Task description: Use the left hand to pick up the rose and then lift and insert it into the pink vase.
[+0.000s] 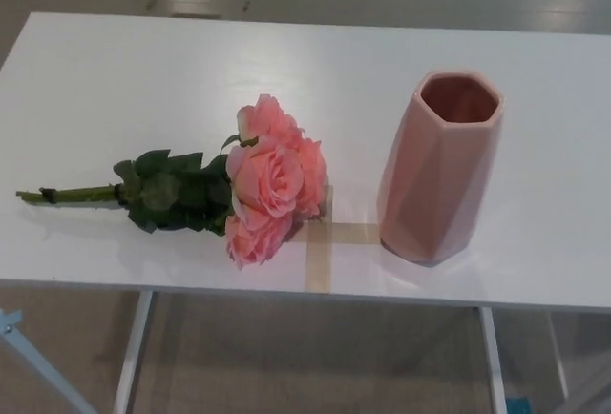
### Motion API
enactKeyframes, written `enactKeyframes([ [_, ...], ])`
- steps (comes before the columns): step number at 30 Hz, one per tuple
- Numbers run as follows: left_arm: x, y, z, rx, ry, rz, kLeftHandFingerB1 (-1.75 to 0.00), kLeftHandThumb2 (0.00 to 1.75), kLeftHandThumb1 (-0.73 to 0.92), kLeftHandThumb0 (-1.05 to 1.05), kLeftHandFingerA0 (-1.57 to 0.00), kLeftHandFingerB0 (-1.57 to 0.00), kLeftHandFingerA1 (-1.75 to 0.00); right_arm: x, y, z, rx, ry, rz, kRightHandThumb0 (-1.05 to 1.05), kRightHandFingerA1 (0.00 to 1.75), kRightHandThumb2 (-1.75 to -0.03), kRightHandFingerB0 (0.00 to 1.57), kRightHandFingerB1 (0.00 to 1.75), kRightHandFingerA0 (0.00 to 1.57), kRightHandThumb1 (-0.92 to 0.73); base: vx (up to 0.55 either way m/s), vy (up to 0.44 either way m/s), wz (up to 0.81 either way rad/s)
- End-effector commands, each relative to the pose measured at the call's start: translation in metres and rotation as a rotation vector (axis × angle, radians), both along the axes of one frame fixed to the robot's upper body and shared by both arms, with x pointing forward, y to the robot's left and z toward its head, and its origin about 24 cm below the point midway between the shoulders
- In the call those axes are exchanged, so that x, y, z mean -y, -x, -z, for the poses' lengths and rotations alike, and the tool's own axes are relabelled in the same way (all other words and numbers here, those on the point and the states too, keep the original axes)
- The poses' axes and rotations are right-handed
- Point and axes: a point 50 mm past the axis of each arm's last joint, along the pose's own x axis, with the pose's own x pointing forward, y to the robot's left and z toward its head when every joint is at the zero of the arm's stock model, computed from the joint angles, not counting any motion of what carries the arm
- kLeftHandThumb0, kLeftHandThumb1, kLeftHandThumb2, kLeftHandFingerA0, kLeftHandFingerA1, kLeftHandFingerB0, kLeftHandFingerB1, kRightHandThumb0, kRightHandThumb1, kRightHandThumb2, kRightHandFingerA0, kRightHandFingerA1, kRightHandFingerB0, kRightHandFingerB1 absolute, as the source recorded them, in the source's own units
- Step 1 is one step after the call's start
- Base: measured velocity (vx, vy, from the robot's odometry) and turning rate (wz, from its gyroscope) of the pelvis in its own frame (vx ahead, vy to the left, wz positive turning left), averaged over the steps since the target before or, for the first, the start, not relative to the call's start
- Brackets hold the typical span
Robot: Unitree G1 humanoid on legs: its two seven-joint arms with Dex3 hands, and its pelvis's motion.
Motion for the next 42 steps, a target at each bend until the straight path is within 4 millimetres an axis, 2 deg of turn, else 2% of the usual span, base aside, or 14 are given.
enactKeyframes([
  [1, -0.001, 0.004, 0.001, 0.018, 0.028, -0.009, -0.30, 0.65, 0.77, -0.21, -0.25, -0.16, -0.33, 0.003, 0.002, -0.001, 0.023, 0.015, 0.034, -0.33, 0.43, -0.59, 0.50, 0.38, 0.67, -0.64, 0.00, 0.000, 0.00],
  [12, 0.000, 0.009, 0.002, 0.020, 0.032, 0.004, -0.29, 0.65, 0.74, -0.20, -0.24, -0.12, -0.33, 0.003, 0.005, 0.000, 0.017, 0.026, 0.029, -0.33, 0.43, -0.59, 0.49, 0.38, 0.68, -0.64, 0.00, 0.000, 0.00],
  [16, 0.006, 0.001, 0.001, 0.025, 0.043, 0.079, -0.19, 0.64, 0.62, -0.21, -0.18, -0.10, -0.33, 0.001, 0.003, 0.000, 0.027, 0.018, 0.030, -0.32, 0.43, -0.59, 0.49, 0.38, 0.68, -0.65, 0.00, 0.000, 0.00],
  [17, 0.013, -0.002, 0.001, 0.056, 0.054, 0.193, -0.48, 1.05, 0.66, -0.13, 0.00, 0.00, -0.47, 0.001, 0.002, 0.000, 0.027, 0.018, 0.029, -0.32, 0.43, -0.59, 0.49, 0.38, 0.68, -0.65, 0.00, 0.000, 0.00],
  [18, 0.014, -0.003, 0.000, 0.060, 0.056, 0.207, -0.48, 1.05, 0.66, -0.13, 0.00, 0.00, -0.47, 0.001, 0.002, 0.000, 0.027, 0.018, 0.029, -0.32, 0.43, -0.59, 0.49, 0.38, 0.68, -0.65, 0.00, 0.000, 0.00],
  [19, 0.015, -0.001, -0.004, 0.057, 0.032, 0.382, -0.11, 0.71, 0.51, -0.22, -0.01, 0.00, -0.24, 0.001, 0.002, 0.000, 0.025, 0.019, 0.029, -0.31, 0.43, -0.59, 0.49, 0.38, 0.68, -0.65, 0.00, 0.000, 0.00],
  [20, 0.017, 0.000, -0.006, 0.052, 0.027, 0.459, -0.11, 0.71, 0.51, -0.22, -0.01, 0.00, -0.24, 0.001, 0.002, 0.000, 0.025, 0.019, 0.029, -0.31, 0.43, -0.59, 0.49, 0.38, 0.68, -0.65, 0.00, 0.000, 0.00],
  [21, 0.018, -0.001, -0.010, 0.051, 0.015, 0.557, -0.03, 0.71, 0.50, -0.24, 0.00, 0.00, -0.12, 0.003, 0.004, 0.000, 0.025, 0.021, 0.033, -0.31, 0.43, -0.59, 0.49, 0.38, 0.68, -0.65, 0.00, 0.000, 0.00],
  [22, 0.018, -0.001, -0.016, 0.063, 0.002, 0.643, 0.00, 0.57, 0.57, -0.23, 0.00, 0.00, -0.05, 0.003, 0.004, 0.000, 0.025, 0.020, 0.035, -0.31, 0.43, -0.59, 0.49, 0.38, 0.69, -0.65, 0.00, 0.000, 0.00],
  [24, 0.020, -0.001, -0.026, 0.100, -0.008, 0.734, 0.00, 0.69, 0.49, -0.30, 0.00, 0.00, -0.01, 0.002, 0.005, 0.000, 0.023, 0.019, 0.033, -0.31, 0.43, -0.59, 0.49, 0.38, 0.69, -0.65, 0.00, 0.000, 0.00],
  [27, 0.025, 0.004, -0.041, 0.148, -0.010, 0.805, -0.09, 0.69, 0.48, -0.32, 0.00, 0.00, -0.02, 0.001, 0.006, 0.001, 0.022, 0.021, 0.024, -0.31, 0.43, -0.59, 0.49, 0.38, 0.69, -0.65, 0.00, 0.000, 0.00],
  [28, 0.027, 0.006, -0.049, 0.173, 0.011, 0.841, -0.26, 0.56, 0.55, -0.33, 0.00, -0.07, -0.07, 0.001, 0.005, 0.001, 0.022, 0.024, 0.019, -0.31, 0.43, -0.59, 0.49, 0.38, 0.68, -0.65, 0.00, 0.000, 0.00],
  [29, 0.030, 0.009, -0.058, 0.187, 0.022, 0.894, -0.33, 0.69, 0.48, -0.38, 0.00, -0.11, -0.11, 0.001, 0.005, 0.000, 0.023, 0.024, 0.018, -0.31, 0.43, -0.59, 0.49, 0.38, 0.68, -0.65, 0.00, 0.000, 0.00],
  [42, 0.043, 0.039, -0.134, 0.321, 0.011, 1.301, -0.28, 0.61, 0.42, -0.28, -0.03, -0.05, -0.26, 0.003, 0.005, 0.000, 0.012, 0.030, 0.024, -0.31, 0.43, -0.59, 0.49, 0.38, 0.69, -0.65, 0.00, 0.000, 0.00],
])
